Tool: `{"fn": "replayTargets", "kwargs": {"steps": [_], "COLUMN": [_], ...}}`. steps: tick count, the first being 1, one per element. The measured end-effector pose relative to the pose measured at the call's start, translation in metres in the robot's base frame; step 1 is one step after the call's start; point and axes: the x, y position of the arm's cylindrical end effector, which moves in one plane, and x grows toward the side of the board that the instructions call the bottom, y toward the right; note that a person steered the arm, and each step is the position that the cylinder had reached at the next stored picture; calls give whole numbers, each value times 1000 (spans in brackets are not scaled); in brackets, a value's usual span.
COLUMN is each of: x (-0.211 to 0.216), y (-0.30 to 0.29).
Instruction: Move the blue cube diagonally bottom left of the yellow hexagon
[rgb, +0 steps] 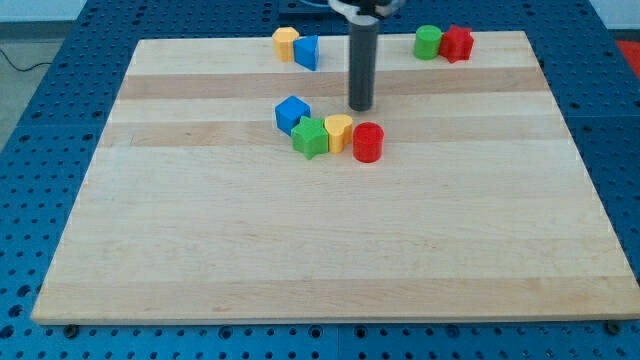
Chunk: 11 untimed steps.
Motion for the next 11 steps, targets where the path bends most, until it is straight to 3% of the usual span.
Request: {"fn": "replayTargets", "kwargs": {"steps": [1, 2, 6, 8, 11], "x": [37, 45, -43, -30, -92], "y": [-11, -52, -162, -194, -205]}}
